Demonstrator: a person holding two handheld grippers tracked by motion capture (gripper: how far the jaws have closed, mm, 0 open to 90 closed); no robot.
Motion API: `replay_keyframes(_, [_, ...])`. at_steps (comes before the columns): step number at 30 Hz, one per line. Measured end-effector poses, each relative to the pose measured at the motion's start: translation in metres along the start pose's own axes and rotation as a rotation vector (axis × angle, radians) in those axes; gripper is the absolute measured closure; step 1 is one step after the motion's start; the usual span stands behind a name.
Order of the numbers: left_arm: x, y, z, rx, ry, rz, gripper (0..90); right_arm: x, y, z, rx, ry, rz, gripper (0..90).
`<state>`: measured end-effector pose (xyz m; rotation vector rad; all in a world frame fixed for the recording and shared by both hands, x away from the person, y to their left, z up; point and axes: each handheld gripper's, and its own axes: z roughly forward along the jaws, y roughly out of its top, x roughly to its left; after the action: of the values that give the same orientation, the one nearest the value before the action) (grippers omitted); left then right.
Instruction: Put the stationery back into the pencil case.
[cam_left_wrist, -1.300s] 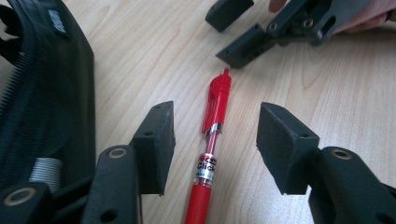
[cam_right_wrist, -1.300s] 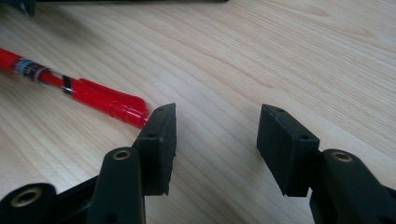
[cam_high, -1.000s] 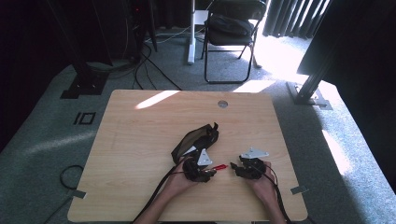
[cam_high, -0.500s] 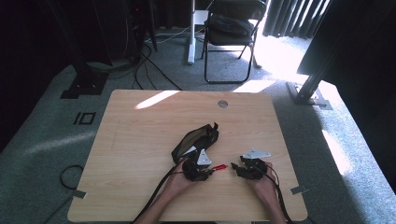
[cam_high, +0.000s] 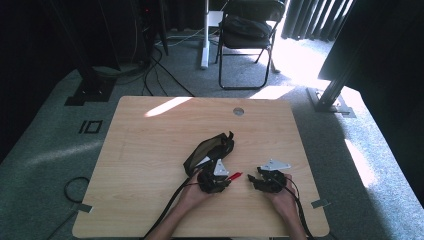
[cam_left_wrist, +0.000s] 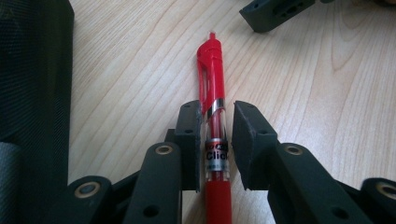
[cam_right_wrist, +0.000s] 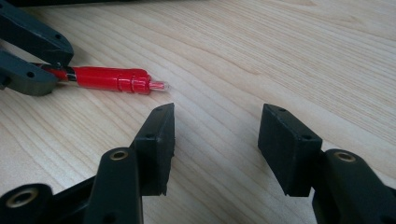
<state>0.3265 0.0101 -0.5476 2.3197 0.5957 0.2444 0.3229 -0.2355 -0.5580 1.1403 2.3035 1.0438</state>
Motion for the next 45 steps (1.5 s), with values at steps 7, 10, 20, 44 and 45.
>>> replay_keyframes(7, [0.000,0.000,0.000,0.002,-0.009,-0.010,72.1,-0.001,-0.001,-0.001,0.001,-0.002,0.002,45.4])
replay_keyframes(10, [0.001,0.000,-0.001,0.007,-0.021,-0.017,75.2,-0.003,-0.001,-0.002,0.002,-0.007,0.007,45.2])
replay_keyframes(20, [-0.002,-0.002,-0.003,0.007,-0.009,0.017,79.1,-0.005,-0.002,-0.002,-0.001,-0.011,0.012,45.1])
replay_keyframes(44, [-0.001,0.001,-0.012,-0.017,-0.012,0.026,79.7,-0.005,-0.004,-0.003,-0.009,-0.009,0.009,45.0])
replay_keyframes(45, [-0.001,0.001,-0.012,-0.019,-0.012,0.025,79.6,-0.005,-0.004,-0.003,-0.009,-0.010,0.009,45.0])
